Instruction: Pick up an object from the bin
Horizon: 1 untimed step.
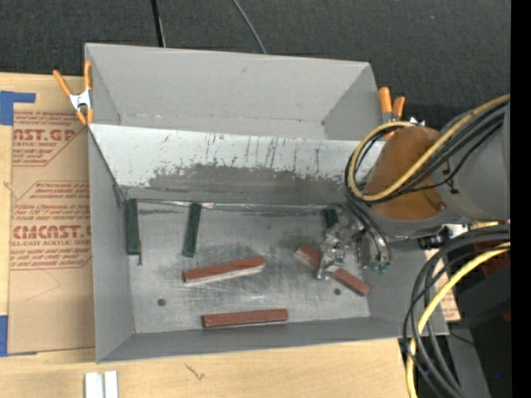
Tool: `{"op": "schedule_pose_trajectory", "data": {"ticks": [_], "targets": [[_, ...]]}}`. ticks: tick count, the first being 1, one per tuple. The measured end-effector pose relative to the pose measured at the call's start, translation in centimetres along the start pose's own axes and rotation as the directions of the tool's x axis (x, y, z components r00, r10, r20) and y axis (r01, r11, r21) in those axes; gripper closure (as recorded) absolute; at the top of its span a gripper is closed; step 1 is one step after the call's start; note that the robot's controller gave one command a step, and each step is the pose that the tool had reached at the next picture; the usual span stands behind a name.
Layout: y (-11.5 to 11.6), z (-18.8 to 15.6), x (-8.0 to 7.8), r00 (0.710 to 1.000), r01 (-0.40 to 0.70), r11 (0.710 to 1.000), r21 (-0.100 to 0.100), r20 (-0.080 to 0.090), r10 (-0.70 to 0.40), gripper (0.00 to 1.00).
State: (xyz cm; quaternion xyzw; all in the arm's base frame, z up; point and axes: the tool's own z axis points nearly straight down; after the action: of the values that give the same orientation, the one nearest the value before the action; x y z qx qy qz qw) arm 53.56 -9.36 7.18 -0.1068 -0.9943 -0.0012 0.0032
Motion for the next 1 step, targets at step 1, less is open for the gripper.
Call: {"op": "schedule_pose_trajectory", "data": {"ticks": [1], "targets": [[0.0, -0.03, -0.01, 1.0, 0.0, 1.0, 0.0, 0.001, 0.0, 1.0]]}}
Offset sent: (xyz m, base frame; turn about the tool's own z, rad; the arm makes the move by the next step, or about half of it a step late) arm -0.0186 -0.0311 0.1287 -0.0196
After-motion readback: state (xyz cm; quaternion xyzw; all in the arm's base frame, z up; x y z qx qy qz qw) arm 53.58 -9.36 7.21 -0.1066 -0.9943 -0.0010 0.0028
